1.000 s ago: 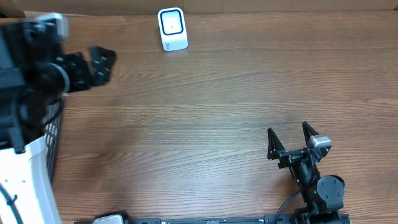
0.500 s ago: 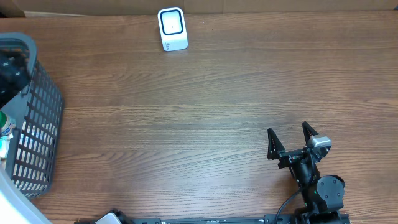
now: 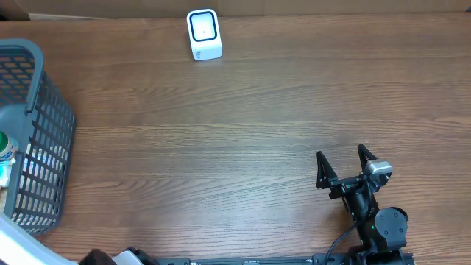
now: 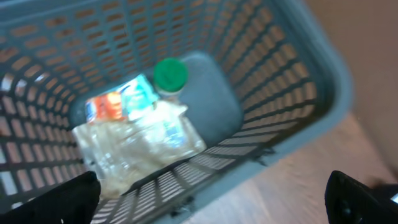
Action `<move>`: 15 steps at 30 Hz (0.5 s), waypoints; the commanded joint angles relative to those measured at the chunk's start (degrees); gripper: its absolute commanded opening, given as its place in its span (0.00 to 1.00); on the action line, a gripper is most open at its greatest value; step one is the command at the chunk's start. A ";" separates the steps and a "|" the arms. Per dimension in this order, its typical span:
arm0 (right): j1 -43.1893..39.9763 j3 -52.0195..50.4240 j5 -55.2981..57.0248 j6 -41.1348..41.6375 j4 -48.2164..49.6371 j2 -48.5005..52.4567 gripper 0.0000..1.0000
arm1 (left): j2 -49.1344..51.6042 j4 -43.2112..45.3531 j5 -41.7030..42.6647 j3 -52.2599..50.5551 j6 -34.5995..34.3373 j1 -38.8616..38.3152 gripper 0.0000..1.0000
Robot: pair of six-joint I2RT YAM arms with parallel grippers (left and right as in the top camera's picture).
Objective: Scan the item barcode
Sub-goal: 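Move the left gripper over the grey basket and lower inside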
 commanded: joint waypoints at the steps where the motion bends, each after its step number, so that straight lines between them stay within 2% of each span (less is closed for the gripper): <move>1: -0.28 -0.61 -0.31 0.13 0.20 -0.63 1.00 | 3.13 -0.87 -4.57 -1.25 -1.18 0.52 0.99; 8: -0.28 -0.61 -0.31 0.13 0.20 -0.63 1.00 | 4.57 0.59 -5.03 -7.72 -0.83 3.58 1.00; 15: -0.28 -0.61 -0.31 0.13 0.17 -0.63 1.00 | 4.59 7.74 -3.48 -19.32 2.75 8.57 1.00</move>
